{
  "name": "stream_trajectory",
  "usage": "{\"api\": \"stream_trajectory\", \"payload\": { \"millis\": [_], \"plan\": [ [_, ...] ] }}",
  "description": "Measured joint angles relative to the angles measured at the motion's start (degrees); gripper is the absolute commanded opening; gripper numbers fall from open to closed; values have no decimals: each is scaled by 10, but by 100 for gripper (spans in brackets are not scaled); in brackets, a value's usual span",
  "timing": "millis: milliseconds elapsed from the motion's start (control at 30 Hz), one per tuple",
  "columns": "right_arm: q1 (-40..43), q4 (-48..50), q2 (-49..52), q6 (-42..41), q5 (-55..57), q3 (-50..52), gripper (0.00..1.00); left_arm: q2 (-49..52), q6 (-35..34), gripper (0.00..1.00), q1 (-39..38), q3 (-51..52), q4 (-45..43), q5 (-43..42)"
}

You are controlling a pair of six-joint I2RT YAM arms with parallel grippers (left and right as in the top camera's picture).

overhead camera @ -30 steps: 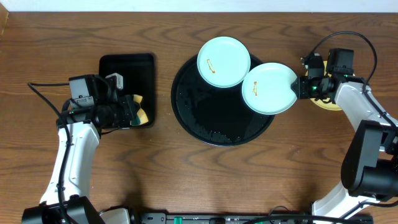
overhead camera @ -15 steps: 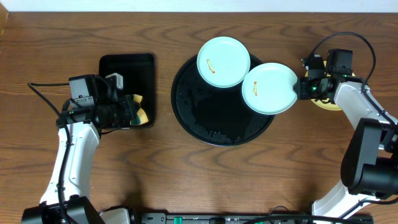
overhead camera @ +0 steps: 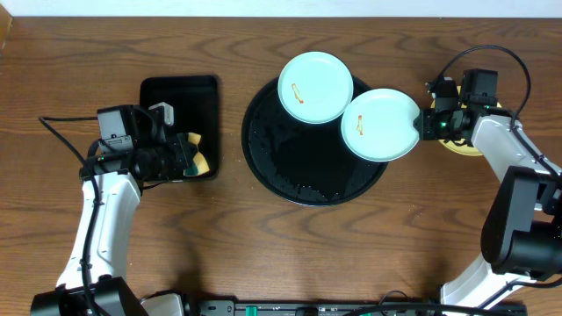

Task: Clean dirty plates on tray and stack at the side
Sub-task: 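Grip the pale green plate rim with the right gripper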

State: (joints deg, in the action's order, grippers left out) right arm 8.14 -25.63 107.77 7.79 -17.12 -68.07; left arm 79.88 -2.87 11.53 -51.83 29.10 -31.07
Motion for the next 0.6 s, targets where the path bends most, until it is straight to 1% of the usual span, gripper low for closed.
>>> {"api": "stream_trajectory", "payload": {
  "millis": [100,200,400,600],
  "plan": [
    [0,0,4,0,-3,0,16,0,0,8,0,0,0,0],
    [0,0,5,-1,-5,0,10,0,0,8,0,0,0,0],
    [0,0,5,-2,-9,0,2,0,0,8,0,0,0,0],
    [0,-3,-3,-9,-9,0,1,0,0,8,0,0,0,0]
  ]
}}
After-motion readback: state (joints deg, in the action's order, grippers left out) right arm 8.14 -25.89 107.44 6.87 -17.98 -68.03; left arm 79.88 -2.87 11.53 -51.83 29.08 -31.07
